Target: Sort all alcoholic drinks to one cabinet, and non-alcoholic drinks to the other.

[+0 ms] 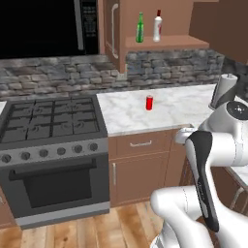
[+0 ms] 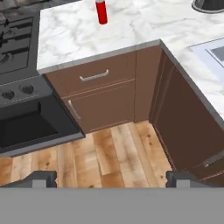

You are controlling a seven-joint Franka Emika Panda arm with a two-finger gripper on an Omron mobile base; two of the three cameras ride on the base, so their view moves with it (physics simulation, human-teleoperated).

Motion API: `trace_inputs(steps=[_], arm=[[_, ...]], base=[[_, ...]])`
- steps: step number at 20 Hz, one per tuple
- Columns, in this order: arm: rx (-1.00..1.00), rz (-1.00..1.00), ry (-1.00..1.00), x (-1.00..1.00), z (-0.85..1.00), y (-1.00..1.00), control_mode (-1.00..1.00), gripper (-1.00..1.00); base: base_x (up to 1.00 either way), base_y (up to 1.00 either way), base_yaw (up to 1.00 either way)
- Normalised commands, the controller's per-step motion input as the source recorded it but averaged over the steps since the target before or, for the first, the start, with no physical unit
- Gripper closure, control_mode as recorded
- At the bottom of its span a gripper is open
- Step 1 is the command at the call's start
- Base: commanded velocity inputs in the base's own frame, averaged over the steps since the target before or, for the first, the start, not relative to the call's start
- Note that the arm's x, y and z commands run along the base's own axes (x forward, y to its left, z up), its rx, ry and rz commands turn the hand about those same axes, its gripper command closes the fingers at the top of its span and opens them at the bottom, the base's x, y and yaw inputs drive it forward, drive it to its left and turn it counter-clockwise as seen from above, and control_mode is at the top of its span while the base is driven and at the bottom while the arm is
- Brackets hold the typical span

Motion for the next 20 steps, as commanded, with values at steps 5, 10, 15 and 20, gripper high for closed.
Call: trace_inputs(steps=[5,10,15,20], arm=[[0.0,0.0,0.0,0.0,0.0,0.0,1.0,-1.0],[0.0,0.0,0.0,0.0,0.0,0.0,1.0,-1.0],[0.0,0.0,0.0,0.0,0.0,0.0,1.0,-1.0],[0.0,0.0,0.0,0.0,0.0,0.0,1.0,-1.0]], base=[[0.82,-0.1,0.0],[0.78,-0.11,0.0],[0.28,-0.39,0.0],[0.12,-0.4,0.0]])
